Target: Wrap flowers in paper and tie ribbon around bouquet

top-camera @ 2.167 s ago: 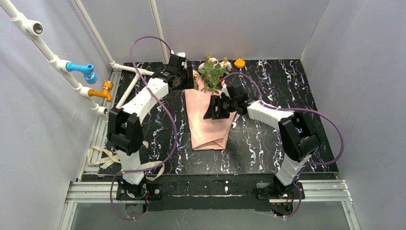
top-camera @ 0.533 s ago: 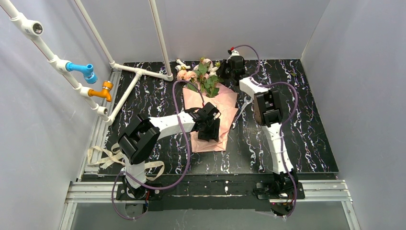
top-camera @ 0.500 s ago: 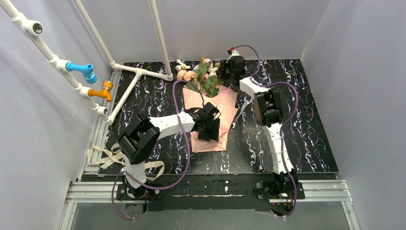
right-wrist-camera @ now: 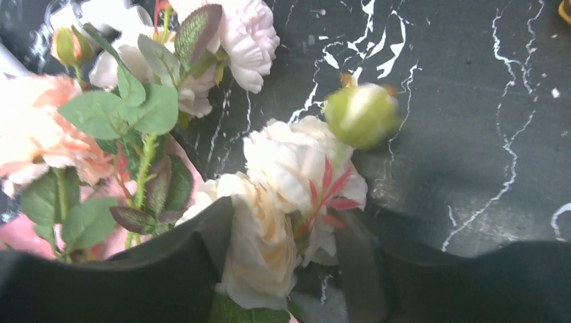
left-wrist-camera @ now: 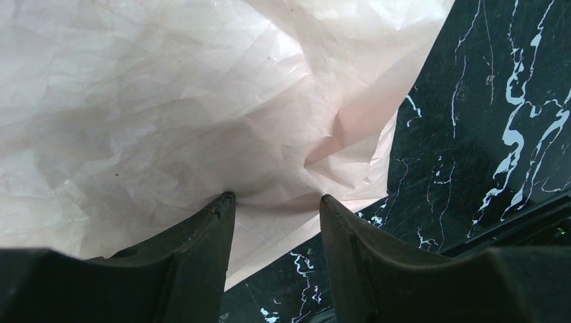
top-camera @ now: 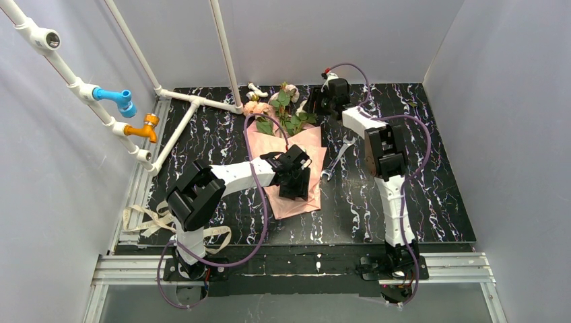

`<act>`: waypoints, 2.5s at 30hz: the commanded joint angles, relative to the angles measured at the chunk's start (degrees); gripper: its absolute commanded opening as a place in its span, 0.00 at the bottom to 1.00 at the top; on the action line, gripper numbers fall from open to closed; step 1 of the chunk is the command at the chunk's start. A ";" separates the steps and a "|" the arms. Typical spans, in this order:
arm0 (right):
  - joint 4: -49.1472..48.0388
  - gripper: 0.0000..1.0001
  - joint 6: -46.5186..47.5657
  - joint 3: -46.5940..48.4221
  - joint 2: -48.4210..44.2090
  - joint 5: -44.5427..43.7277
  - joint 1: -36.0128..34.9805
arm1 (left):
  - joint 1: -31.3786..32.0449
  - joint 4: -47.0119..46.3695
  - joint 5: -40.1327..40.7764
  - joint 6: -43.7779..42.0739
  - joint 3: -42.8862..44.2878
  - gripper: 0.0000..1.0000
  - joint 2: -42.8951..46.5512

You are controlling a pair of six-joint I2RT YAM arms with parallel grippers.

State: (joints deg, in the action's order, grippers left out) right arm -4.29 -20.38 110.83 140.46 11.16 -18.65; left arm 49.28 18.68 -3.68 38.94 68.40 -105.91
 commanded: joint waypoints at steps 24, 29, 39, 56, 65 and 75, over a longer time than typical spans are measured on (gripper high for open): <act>1.66 0.98 -3.75 -20.97 -28.28 3.36 -0.74 | -0.33 18.29 8.64 -9.06 10.42 0.71 13.19; 2.21 0.98 -3.71 -30.11 -36.65 2.20 -0.82 | -1.30 26.08 16.64 -9.80 10.32 0.71 19.07; 4.92 0.98 -0.86 -44.73 -52.51 -2.82 -11.39 | -20.56 32.94 25.93 5.14 -16.31 0.67 48.40; 4.00 0.98 -3.14 -53.39 -55.35 -5.78 -21.25 | -48.17 9.12 17.06 11.66 -36.28 0.65 49.65; 8.74 0.98 -3.22 -55.00 -55.70 -12.40 -16.28 | -54.80 -4.08 13.71 11.09 -40.90 0.55 44.33; 5.30 0.99 -4.77 -53.54 -50.32 -2.55 -8.42 | -55.51 -12.53 15.75 11.80 -43.35 0.18 38.09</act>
State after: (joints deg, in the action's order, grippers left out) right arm 2.85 -24.56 55.29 88.99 4.78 -28.01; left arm -5.74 10.24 11.53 50.76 27.46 -66.17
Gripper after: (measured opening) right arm 0.983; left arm 0.320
